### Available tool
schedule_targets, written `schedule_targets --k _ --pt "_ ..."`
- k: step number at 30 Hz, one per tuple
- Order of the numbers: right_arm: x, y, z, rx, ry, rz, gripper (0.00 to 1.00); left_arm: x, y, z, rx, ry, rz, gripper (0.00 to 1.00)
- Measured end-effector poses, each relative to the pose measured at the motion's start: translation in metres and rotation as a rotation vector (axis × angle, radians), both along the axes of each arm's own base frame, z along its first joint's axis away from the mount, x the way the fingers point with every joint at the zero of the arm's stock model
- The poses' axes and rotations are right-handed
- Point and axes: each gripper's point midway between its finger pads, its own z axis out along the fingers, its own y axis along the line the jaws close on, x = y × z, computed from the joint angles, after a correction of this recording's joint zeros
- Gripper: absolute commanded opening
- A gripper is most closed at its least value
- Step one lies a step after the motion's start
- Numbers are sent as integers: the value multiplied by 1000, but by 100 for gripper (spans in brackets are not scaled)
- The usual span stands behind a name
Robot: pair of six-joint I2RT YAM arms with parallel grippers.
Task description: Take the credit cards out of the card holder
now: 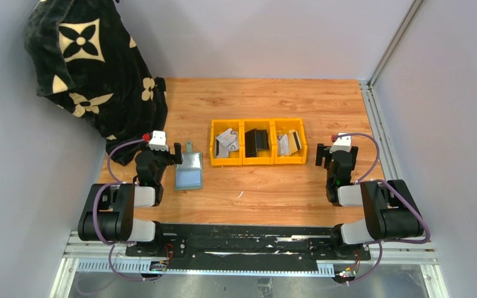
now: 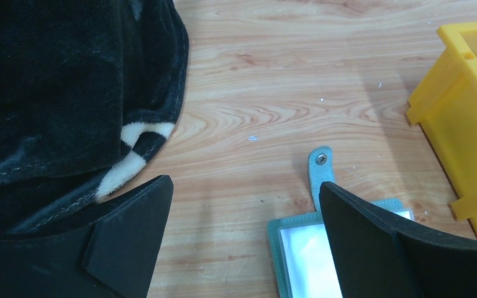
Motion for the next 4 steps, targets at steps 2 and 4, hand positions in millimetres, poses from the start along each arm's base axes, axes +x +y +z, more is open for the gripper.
schedule_targets --k 2,4 --pt "0 0 0 0 0 0 91 0 -2 0 2 0 -1 100" --pt "0 0 0 0 0 1 92 0 -6 0 4 0 -9 100"
